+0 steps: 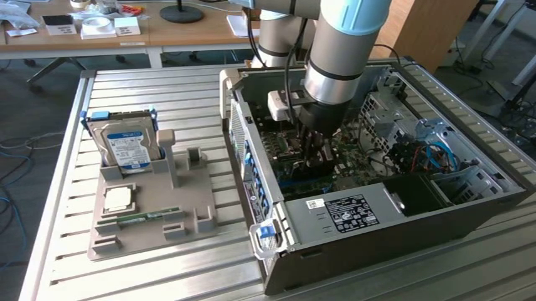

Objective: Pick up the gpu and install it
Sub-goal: 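Insert the gpu into the slot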

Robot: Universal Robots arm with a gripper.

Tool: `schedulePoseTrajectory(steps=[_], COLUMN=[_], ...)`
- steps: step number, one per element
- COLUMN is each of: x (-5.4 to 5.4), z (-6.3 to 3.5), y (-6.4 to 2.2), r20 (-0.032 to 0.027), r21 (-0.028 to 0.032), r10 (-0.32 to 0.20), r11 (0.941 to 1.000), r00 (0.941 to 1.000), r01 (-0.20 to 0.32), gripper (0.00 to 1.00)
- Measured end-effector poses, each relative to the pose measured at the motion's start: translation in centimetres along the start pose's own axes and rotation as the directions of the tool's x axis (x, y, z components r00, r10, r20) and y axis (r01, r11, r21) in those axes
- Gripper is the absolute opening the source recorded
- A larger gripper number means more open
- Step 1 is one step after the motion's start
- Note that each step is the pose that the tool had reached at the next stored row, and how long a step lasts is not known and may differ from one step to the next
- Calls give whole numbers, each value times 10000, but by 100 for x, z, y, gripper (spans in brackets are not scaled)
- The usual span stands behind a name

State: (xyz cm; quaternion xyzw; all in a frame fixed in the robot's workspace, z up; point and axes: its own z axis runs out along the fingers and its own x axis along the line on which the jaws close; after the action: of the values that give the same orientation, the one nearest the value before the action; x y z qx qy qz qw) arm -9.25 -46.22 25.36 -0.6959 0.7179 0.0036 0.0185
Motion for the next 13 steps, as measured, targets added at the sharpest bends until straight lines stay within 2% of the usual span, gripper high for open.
schedulePoseTrajectory(steps=[13], x=[1], z=[22], y=[17], r20=[2], r21=[4], r10=[0], r11=[10000], r00=[10000], r01=[0], gripper=[26])
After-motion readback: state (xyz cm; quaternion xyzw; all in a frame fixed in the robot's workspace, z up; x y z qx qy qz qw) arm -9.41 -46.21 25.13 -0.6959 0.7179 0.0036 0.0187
